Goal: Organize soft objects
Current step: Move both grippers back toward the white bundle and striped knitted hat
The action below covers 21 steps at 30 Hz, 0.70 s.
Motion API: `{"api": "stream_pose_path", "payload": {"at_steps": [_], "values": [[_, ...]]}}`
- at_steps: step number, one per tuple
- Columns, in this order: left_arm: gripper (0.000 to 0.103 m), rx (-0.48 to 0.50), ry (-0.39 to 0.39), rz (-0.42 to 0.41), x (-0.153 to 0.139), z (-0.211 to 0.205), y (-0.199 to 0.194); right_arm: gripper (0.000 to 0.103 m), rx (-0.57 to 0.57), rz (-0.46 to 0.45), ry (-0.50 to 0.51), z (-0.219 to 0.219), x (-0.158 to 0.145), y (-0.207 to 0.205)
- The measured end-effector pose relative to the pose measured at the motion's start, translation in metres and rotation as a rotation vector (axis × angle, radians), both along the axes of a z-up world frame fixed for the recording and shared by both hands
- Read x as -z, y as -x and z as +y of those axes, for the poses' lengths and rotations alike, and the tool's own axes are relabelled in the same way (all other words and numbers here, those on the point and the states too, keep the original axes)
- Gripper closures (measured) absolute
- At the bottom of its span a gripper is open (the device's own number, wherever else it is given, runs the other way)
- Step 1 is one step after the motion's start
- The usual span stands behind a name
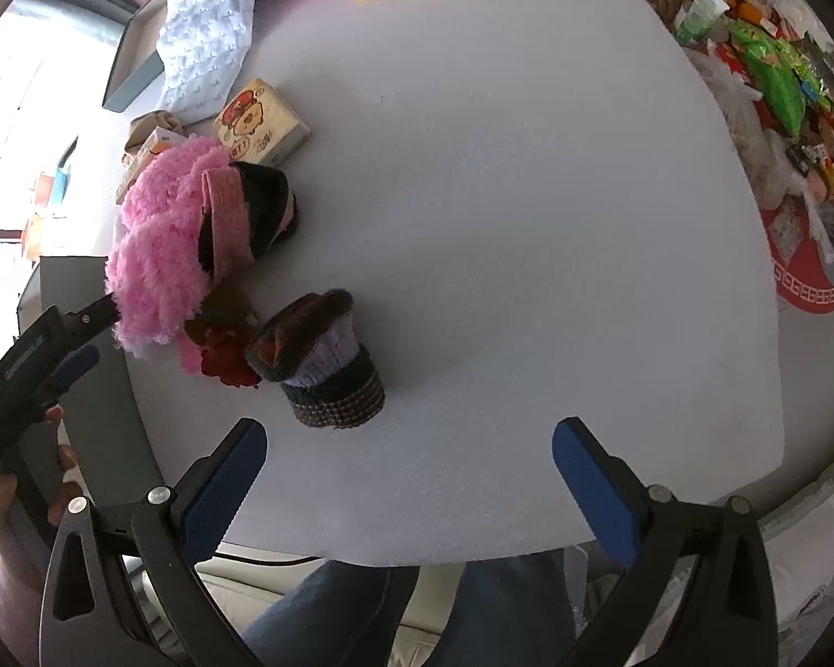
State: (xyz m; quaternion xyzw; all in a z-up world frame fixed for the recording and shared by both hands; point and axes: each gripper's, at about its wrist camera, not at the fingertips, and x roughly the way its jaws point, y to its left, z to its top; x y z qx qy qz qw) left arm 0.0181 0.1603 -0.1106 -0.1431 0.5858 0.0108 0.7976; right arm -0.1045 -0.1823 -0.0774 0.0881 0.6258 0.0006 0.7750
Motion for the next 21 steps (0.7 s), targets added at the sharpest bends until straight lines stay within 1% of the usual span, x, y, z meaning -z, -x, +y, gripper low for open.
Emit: {"api": "stream_pose_path", "payload": {"at_steps": [3, 4, 6, 8, 10, 12, 14, 16, 17, 20, 21], "values": [[0.001, 0.056, -0.068, -0.001, 0.006, -0.003, -0.008, 0.0, -0.017, 0.008, 0.004, 0.003, 0.002, 0.003], [0.001, 0.065, -0.074, -0.002, 0.008, -0.003, -0.011, 0.0, -0.02, 0.007, 0.007, 0.003, 0.001, 0.004], [0.001, 0.079, -0.049, 0.007, 0.011, 0.0, -0.016, 0.0, -0.022, 0.008, 0.01, 0.002, 0.001, 0.006], [0.001, 0.082, -0.028, 0.012, 0.012, -0.006, -0.028, 0.0, -0.016, 0.011, 0.013, -0.001, 0.002, 0.007], [0.001, 0.098, -0.035, 0.014, 0.013, -0.013, -0.036, 0.0, -0.008, 0.011, 0.015, -0.003, 0.003, 0.008], [0.001, 0.116, -0.064, 0.019, 0.016, -0.018, -0.042, 0.0, -0.005, 0.023, 0.02, -0.002, 0.006, 0.007], [0.001, 0.132, -0.116, 0.042, 0.023, -0.023, -0.051, 0.0, -0.015, 0.031, 0.024, 0.003, 0.008, 0.005], [0.001, 0.125, -0.136, 0.064, 0.031, -0.015, -0.053, 0.0, -0.039, 0.035, 0.032, 0.01, 0.01, 0.002], [0.001, 0.115, -0.133, 0.081, 0.036, -0.01, -0.054, 0.0, -0.051, 0.036, 0.036, 0.014, 0.01, 0.001], [0.0, 0.064, -0.106, 0.148, 0.055, 0.011, -0.055, 0.0, -0.064, 0.038, 0.031, 0.019, 0.011, -0.003], [0.0, 0.05, -0.091, 0.157, 0.059, 0.015, -0.055, 0.0, -0.066, 0.04, 0.03, 0.019, 0.011, -0.004]]}}
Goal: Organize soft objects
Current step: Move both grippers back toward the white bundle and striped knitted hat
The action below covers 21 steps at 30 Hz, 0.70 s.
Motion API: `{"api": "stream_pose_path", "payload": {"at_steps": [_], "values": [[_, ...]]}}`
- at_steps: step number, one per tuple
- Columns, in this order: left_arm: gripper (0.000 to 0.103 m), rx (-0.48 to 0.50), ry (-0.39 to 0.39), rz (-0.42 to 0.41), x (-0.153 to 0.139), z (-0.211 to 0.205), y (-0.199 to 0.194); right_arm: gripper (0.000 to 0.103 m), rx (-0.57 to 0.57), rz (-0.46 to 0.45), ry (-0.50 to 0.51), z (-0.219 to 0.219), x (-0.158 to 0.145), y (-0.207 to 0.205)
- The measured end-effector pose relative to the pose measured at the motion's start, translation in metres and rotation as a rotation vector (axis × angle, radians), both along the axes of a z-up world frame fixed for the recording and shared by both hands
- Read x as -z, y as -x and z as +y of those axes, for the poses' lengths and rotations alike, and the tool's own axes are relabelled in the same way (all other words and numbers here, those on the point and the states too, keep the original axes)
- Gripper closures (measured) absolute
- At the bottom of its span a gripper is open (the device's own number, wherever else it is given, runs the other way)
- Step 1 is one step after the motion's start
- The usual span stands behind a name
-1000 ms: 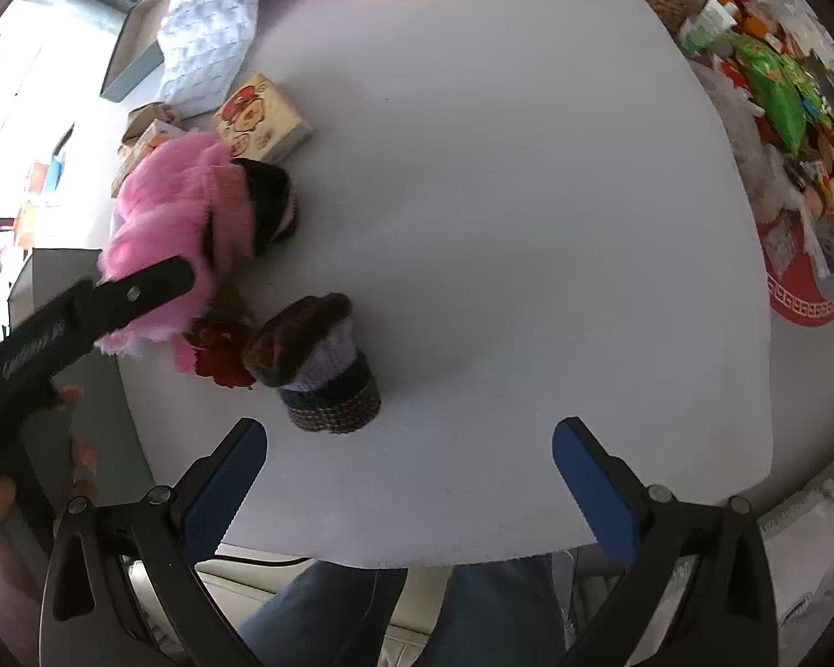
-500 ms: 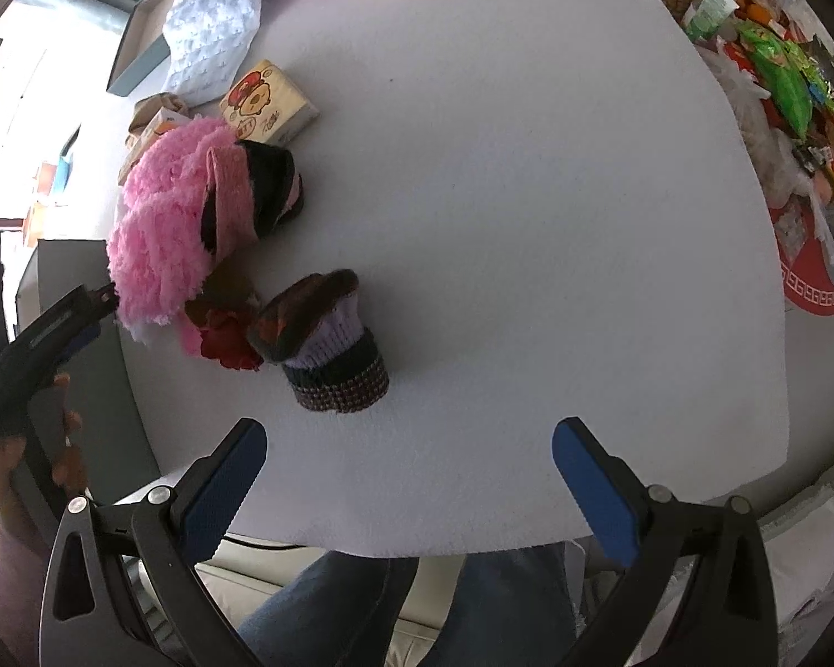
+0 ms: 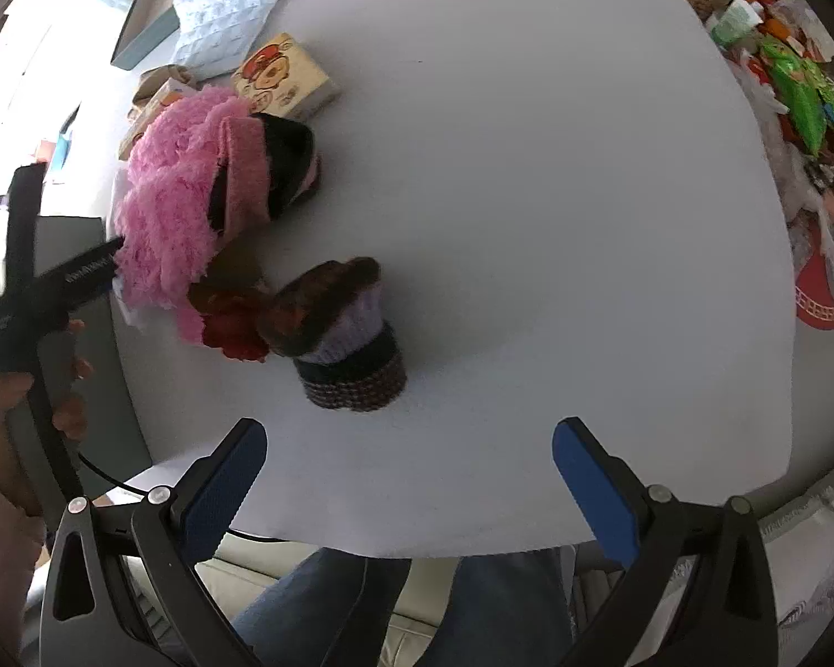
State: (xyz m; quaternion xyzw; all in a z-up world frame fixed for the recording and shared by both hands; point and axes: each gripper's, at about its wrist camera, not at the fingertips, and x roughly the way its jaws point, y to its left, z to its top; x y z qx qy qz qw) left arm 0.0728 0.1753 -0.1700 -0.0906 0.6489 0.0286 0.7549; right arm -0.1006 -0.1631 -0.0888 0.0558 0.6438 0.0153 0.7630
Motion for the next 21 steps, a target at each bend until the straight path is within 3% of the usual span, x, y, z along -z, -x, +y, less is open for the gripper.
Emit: {"api": "stream_pose_path", "payload": {"at_steps": [3, 10, 13, 21], "values": [[0.0, -0.009, 0.015, -0.011, 0.0, -0.002, 0.0, 0.0, -0.003, -0.001, 0.011, 0.0, 0.001, -0.001], [0.0, 0.248, 0.042, -0.117, -0.023, -0.084, 0.007, 0.0, 0.013, 0.011, 0.021, -0.004, 0.003, 0.003], [0.0, 0.217, -0.018, -0.149, -0.03, -0.077, 0.015, 0.0, 0.028, 0.008, 0.023, -0.008, 0.002, 0.005], [0.0, 0.124, -0.006, -0.102, -0.02, -0.034, 0.01, 0.0, 0.046, -0.005, 0.025, -0.017, 0.004, 0.011]]}}
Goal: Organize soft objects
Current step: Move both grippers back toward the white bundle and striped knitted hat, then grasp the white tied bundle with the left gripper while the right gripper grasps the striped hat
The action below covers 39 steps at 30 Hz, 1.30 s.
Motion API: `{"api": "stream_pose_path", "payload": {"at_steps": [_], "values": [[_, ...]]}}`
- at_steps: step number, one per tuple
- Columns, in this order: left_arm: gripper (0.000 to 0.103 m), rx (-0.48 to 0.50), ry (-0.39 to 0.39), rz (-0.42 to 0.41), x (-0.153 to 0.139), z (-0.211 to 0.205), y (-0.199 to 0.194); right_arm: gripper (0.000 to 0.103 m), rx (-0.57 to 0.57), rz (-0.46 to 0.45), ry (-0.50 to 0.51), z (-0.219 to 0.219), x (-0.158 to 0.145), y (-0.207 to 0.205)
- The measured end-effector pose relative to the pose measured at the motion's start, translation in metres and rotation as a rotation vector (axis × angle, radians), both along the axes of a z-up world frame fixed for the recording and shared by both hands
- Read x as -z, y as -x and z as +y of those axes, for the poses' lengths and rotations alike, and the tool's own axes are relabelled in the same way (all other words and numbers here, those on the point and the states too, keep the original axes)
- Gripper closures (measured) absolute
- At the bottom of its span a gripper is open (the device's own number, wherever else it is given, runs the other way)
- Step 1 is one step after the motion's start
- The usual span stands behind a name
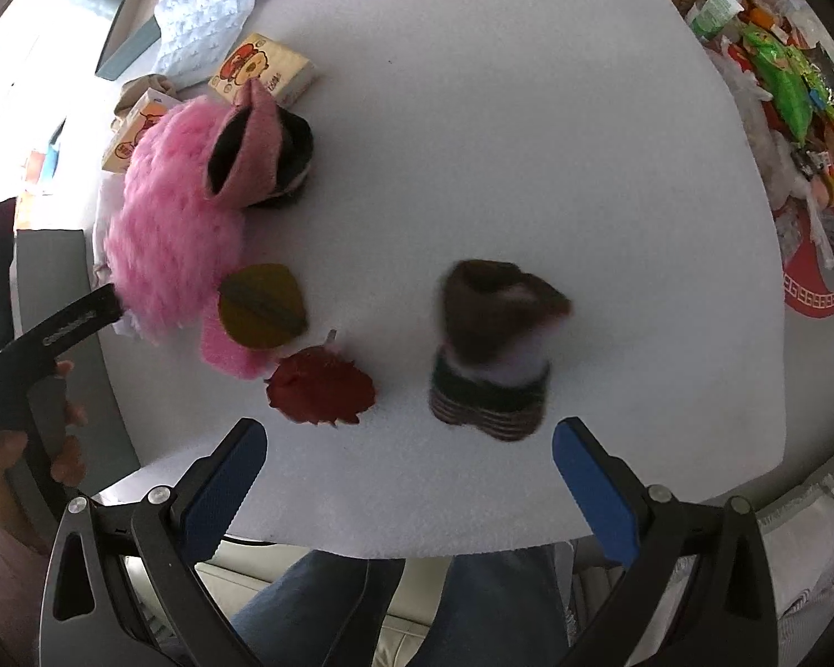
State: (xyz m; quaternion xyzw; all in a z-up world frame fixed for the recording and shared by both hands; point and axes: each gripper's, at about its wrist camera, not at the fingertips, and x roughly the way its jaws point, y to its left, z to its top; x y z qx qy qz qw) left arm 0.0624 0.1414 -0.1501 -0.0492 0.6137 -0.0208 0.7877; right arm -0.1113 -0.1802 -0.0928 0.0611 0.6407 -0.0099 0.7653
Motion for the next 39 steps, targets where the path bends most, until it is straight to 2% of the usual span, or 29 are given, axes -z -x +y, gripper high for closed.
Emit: {"api": "stream_pose_path", "payload": {"at_steps": [5, 8, 11, 13, 14, 17, 21, 24, 26, 30, 32, 34, 39], "values": [[0.0, -0.008, 0.013, -0.013, 0.002, 0.024, 0.021, 0.0, 0.033, 0.007, 0.003, -0.011, 0.002, 0.005], [0.0, 0.009, 0.097, -0.053, -0.02, 0.028, 0.026, 0.0, 0.063, 0.007, -0.001, -0.022, 0.001, 0.006], [0.0, 0.081, 0.164, -0.06, -0.036, 0.032, 0.039, 0.0, 0.085, 0.007, -0.008, -0.03, 0.001, 0.008], [0.0, 0.111, 0.165, -0.066, -0.043, 0.039, 0.047, 0.0, 0.092, 0.003, -0.014, -0.033, 0.001, 0.009], [0.0, 0.119, 0.17, -0.065, -0.052, 0.023, 0.051, 0.0, 0.094, 0.0, -0.019, -0.033, 0.0, 0.009], [0.0, 0.121, 0.198, -0.08, -0.076, 0.02, 0.048, 0.0, 0.093, -0.005, -0.028, -0.035, 0.0, 0.009], [0.0, 0.078, 0.144, -0.103, -0.087, 0.044, 0.059, 0.0, 0.088, -0.014, -0.031, -0.032, -0.003, 0.008], [0.0, 0.035, 0.062, -0.109, -0.073, 0.034, 0.036, 0.0, 0.091, -0.024, -0.018, -0.032, -0.002, 0.007], [0.0, 0.035, 0.021, -0.104, -0.063, 0.028, 0.028, 0.0, 0.1, -0.024, -0.003, -0.033, -0.002, 0.004], [0.0, 0.101, -0.092, -0.093, -0.043, 0.009, 0.015, 0.0, 0.123, -0.023, 0.005, -0.036, 0.0, 0.002], [0.0, 0.112, -0.066, -0.081, -0.037, 0.006, 0.011, 0.0, 0.136, -0.022, 0.005, -0.04, 0.001, 0.002], [0.0, 0.095, -0.073, -0.067, -0.032, 0.004, 0.006, 0.0, 0.145, -0.023, 0.005, -0.043, 0.002, 0.002], [0.0, 0.019, -0.046, 0.005, -0.012, 0.016, -0.002, 0.0, 0.181, -0.003, 0.036, -0.054, 0.012, -0.003]]}}
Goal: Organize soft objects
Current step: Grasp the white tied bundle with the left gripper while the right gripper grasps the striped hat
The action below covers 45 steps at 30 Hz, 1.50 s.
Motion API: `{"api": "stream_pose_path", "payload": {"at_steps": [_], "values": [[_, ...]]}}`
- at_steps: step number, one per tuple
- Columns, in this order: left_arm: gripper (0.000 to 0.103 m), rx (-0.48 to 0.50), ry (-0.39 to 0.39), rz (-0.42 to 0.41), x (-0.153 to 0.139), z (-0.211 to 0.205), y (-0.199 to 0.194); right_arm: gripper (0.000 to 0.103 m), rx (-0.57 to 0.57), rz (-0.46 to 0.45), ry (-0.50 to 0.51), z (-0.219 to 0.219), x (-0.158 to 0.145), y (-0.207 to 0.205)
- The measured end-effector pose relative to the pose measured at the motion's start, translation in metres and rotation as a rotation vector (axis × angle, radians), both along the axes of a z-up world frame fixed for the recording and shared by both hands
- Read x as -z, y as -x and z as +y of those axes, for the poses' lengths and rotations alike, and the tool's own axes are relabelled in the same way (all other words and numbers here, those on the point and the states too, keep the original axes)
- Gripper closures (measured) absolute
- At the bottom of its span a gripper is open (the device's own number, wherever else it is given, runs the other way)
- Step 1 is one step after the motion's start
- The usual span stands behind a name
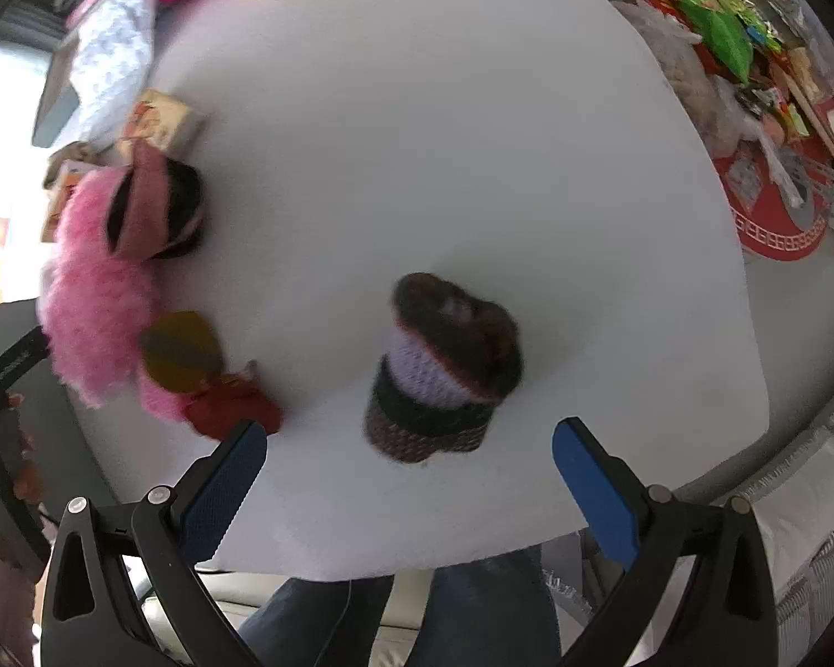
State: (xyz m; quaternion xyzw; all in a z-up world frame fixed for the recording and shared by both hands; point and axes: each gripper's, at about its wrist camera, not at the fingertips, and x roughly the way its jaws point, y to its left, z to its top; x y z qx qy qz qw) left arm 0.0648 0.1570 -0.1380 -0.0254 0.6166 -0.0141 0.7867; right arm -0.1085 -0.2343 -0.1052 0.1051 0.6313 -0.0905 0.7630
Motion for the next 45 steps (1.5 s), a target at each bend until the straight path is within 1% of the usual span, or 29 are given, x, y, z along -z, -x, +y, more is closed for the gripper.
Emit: {"api": "stream_pose_path", "payload": {"at_steps": [3, 5, 8, 10, 14, 16, 23, 24, 26, 28, 30, 32, 34, 35, 36, 37, 38, 39, 40, 41, 42, 43, 44, 45], "values": [[0.0, -0.018, 0.006, 0.01, 0.005, -0.001, -0.002, 0.0, 0.045, 0.026, 0.003, -0.008, 0.012, -0.006], [0.0, -0.012, -0.003, 0.008, 0.006, -0.005, -0.003, 0.0, 0.069, 0.038, -0.002, -0.011, 0.019, -0.011], [0.0, 0.006, -0.018, 0.028, 0.013, -0.013, -0.007, 0.0, 0.094, 0.06, 0.001, -0.014, 0.033, -0.023], [0.0, 0.002, 0.002, 0.026, 0.016, -0.014, -0.007, 0.0, 0.102, 0.07, 0.006, -0.014, 0.04, -0.03], [0.0, -0.02, 0.04, 0.038, 0.018, -0.009, -0.006, 0.0, 0.079, 0.095, 0.027, -0.009, 0.052, -0.044], [0.0, -0.023, 0.039, 0.026, 0.018, -0.01, -0.004, 0.0, 0.07, 0.104, 0.065, -0.005, 0.053, -0.048], [0.0, -0.069, 0.05, -0.044, 0.019, -0.009, 0.014, 0.0, 0.082, 0.095, 0.063, -0.003, 0.052, -0.049], [0.0, -0.07, 0.05, -0.047, 0.019, -0.009, 0.015, 0.0, 0.081, 0.095, 0.064, -0.003, 0.053, -0.047], [0.0, -0.077, 0.053, -0.025, 0.02, -0.009, 0.015, 0.0, 0.081, 0.098, 0.063, -0.003, 0.053, -0.048], [0.0, -0.111, 0.063, 0.0, 0.022, -0.005, 0.011, 0.0, 0.08, 0.097, 0.064, -0.003, 0.053, -0.049], [0.0, -0.163, 0.095, 0.016, 0.025, 0.003, 0.017, 0.0, 0.074, 0.104, 0.065, -0.002, 0.053, -0.05], [0.0, -0.205, 0.133, 0.024, 0.026, 0.011, 0.025, 0.0, 0.049, 0.131, 0.063, -0.005, 0.055, -0.05], [0.006, -0.221, 0.153, 0.025, 0.026, 0.014, 0.031, 0.0, 0.024, 0.146, 0.068, -0.001, 0.058, -0.057], [0.013, -0.217, 0.141, 0.02, 0.024, 0.014, 0.033, 0.0, 0.026, 0.144, 0.067, -0.001, 0.058, -0.056], [0.021, -0.209, 0.132, 0.02, 0.023, 0.013, 0.035, 0.001, 0.036, 0.136, 0.068, -0.002, 0.057, -0.054], [0.027, -0.199, 0.124, 0.019, 0.021, 0.011, 0.036, 0.004, 0.043, 0.13, 0.068, -0.002, 0.056, -0.054], [0.04, -0.186, 0.116, 0.014, 0.019, 0.01, 0.038, 0.006, 0.045, 0.123, 0.07, -0.002, 0.055, -0.052], [0.052, -0.173, 0.115, 0.01, 0.017, 0.009, 0.038, 0.011, 0.04, 0.117, 0.075, -0.001, 0.052, -0.051], [0.053, -0.164, 0.125, 0.013, 0.016, 0.009, 0.039, 0.019, 0.029, 0.111, 0.081, 0.001, 0.049, -0.05], [0.055, -0.161, 0.147, 0.019, 0.016, 0.01, 0.04, 0.024, 0.016, 0.106, 0.088, 0.002, 0.047, -0.05], [0.057, -0.159, 0.159, 0.023, 0.015, 0.011, 0.04, 0.036, -0.009, 0.099, 0.1, 0.005, 0.043, -0.051], [0.057, -0.154, 0.155, 0.022, 0.015, 0.011, 0.041, 0.05, -0.026, 0.095, 0.108, 0.007, 0.041, -0.051], [0.057, -0.143, 0.14, 0.017, 0.01, 0.01, 0.039, 0.054, -0.042, 0.095, 0.111, 0.009, 0.04, -0.052], [0.057, -0.124, 0.13, 0.008, 0.005, 0.008, 0.04, 0.055, -0.052, 0.102, 0.113, 0.01, 0.04, -0.052]]}}
